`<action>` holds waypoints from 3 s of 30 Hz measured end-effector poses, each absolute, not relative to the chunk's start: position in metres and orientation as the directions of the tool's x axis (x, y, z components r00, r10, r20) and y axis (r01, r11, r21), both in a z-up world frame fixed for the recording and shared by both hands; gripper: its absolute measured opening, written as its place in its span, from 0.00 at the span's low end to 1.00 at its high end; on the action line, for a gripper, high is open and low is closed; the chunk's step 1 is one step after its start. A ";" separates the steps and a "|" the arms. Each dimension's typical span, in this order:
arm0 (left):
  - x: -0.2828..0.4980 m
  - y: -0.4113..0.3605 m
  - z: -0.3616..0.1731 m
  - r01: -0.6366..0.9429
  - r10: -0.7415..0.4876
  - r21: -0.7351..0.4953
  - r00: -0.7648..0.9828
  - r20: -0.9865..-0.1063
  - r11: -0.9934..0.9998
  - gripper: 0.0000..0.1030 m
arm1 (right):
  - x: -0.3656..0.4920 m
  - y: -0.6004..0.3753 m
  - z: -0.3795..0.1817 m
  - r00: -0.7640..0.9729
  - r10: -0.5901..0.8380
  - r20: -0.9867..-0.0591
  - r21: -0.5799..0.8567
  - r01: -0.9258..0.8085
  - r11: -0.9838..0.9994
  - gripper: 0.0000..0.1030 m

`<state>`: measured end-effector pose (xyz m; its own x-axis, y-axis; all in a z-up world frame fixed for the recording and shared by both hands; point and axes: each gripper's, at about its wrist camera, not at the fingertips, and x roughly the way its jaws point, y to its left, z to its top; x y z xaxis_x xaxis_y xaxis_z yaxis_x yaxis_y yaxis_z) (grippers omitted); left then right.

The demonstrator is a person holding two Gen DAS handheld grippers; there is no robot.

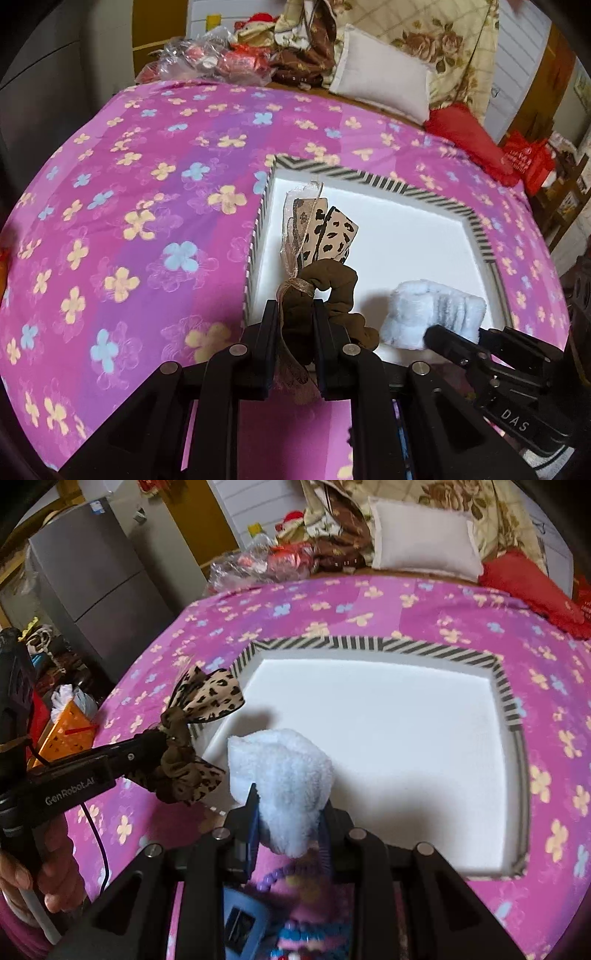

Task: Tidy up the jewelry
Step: 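Carry both scrunchies into the striped box and open both grippers, then lift both grippers out of the box back toward the remaining accessories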

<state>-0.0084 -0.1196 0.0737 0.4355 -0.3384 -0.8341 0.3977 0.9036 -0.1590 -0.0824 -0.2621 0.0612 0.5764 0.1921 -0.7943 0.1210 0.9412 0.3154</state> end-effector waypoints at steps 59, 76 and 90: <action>-0.162 -0.076 0.095 0.343 -0.200 0.027 0.610 -0.766 0.939 0.30 | -0.242 -0.251 0.108 0.632 0.095 -0.769 0.215 0.117 0.970 0.61; -0.182 -0.081 0.087 0.350 -0.200 0.033 0.607 -0.769 0.936 0.30 | -0.258 -0.253 0.104 0.633 0.105 -0.767 0.236 0.126 0.963 0.64; -0.179 -0.086 0.076 0.351 -0.198 0.025 0.584 -0.787 0.936 0.30 | -0.255 -0.253 0.098 0.624 0.103 -0.774 0.236 0.135 0.962 0.64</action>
